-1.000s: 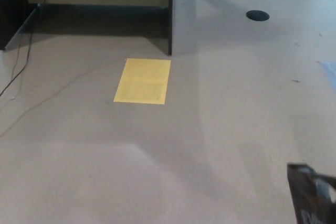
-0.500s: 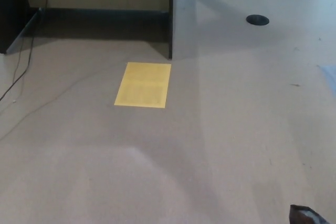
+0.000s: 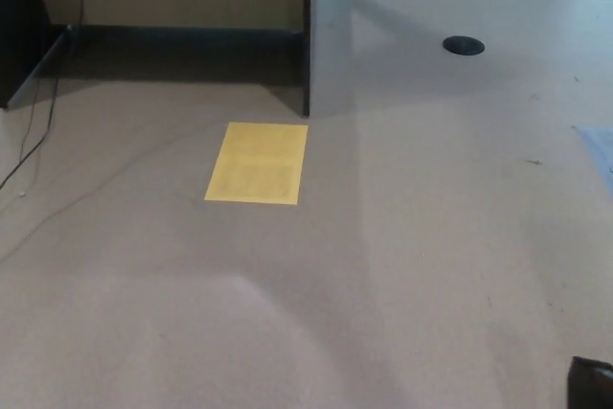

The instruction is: A person is holding a plastic bag and the robot extends its left hand to grab the bag by hooking its thumb into the holes at the top and brings its hand down by its side. Then it extends its arm again to hand the plastic bag back to the person.

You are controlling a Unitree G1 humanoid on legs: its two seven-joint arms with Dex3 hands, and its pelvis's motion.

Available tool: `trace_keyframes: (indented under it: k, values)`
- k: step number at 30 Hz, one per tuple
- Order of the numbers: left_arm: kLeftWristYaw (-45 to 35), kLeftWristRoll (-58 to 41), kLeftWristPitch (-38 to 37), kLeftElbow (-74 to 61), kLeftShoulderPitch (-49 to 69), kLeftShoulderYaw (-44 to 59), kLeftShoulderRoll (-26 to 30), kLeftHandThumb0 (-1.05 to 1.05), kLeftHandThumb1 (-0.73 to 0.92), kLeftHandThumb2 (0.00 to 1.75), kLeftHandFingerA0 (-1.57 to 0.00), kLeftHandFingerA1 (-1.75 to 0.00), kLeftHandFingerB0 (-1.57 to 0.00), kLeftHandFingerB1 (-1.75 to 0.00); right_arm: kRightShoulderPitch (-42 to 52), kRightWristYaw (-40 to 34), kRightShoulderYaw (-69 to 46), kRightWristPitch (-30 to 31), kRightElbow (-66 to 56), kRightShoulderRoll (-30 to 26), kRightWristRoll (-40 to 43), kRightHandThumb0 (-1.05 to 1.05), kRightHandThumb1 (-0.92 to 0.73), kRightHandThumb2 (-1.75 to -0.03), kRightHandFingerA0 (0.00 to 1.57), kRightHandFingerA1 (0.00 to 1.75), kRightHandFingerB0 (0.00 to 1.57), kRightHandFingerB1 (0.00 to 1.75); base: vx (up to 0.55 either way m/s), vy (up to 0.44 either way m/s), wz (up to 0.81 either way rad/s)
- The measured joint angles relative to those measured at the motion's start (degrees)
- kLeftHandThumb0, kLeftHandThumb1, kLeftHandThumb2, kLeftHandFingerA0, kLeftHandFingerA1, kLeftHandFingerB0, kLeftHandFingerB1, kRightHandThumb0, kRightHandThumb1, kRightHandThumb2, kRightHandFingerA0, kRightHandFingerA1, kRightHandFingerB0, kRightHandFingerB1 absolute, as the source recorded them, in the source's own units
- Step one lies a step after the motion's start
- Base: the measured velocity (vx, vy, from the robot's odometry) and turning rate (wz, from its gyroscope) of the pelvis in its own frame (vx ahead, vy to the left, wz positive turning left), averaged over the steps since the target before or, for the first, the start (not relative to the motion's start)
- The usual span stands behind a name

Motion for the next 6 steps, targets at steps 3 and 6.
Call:
trace_keyframes:
  k: [3, 6]
  values:
    - [-1.20, -1.08, 0.04, 0.10, -1.01, 0.02, 0.00, -0.60, 0.52, 0.55, -0.30, -0.38, -0.29, -0.30, -1.00, 1.09, -0.29, -1.66, 0.10, 0.00, -0.07, -0.58, -0.61, -0.85, 0.35, 0.52, 0.12, 0.40, 0.00, 0.000, 0.00]
    - [-2.65, -1.80, 0.08, 0.43, -1.78, 0.00, 0.04, -0.58, 0.51, 0.56, -0.32, -0.37, -0.33, -0.32, -1.31, 1.88, -0.66, -2.48, 0.09, 0.00, -0.02, -0.57, -0.61, -0.83, 0.31, 0.49, 0.12, 0.39, 0.00, 0.000, 0.00]
